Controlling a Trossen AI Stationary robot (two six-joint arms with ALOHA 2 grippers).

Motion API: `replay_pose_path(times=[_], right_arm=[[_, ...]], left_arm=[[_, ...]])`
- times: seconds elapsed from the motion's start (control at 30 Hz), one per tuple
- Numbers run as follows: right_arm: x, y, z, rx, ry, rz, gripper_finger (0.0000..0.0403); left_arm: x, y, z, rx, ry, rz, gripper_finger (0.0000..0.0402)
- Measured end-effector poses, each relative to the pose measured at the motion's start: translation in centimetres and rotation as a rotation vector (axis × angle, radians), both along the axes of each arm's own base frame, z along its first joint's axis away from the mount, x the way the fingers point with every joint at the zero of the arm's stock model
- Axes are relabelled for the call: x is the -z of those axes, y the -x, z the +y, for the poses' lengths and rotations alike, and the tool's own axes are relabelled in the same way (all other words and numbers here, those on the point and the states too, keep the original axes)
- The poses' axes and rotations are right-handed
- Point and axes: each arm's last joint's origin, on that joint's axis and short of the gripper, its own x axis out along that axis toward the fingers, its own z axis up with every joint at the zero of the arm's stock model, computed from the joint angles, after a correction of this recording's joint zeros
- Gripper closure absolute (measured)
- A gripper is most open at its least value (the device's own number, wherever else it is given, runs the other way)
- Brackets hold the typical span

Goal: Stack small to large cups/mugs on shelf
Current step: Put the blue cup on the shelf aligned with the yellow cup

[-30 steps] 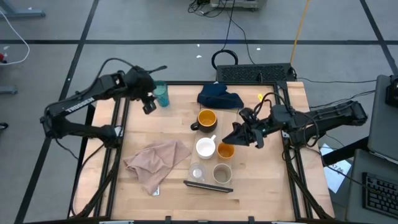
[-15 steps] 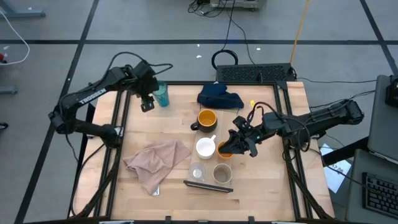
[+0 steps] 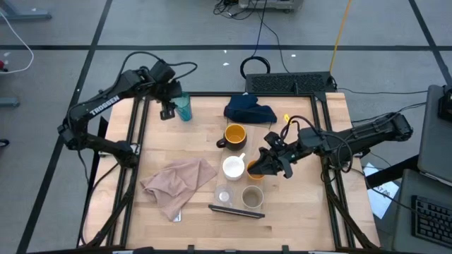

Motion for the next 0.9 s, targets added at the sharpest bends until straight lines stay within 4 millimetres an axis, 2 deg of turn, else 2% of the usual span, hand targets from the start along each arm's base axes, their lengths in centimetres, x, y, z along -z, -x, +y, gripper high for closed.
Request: replay_pose_path(times=[0.3,0.73,0.8,0.9], right_arm=[[0.0,0.0,0.1,0.015,0.007,-0.007,0.0328],[-0.1,0.3,1.4,0.034,0.013,-0.021,0.0328],[-0.1,0.4,1.6,0.03,0.015,-0.023,0.0328],[-0.1,0.4,1.6,0.03,0.023,-0.026,0.0328]], left_arm=[[2.2,-1.6,1.3,-0.007,0.095,0.047,0.0195],[5.3,-3.3,3.0,-0.039,0.172,0.137,0.0196],[5.4,-3.3,3.1,-0.045,0.161,0.154,0.0208],[5.6,-3.4,3.2,-0.045,0.16,0.162,0.0249]])
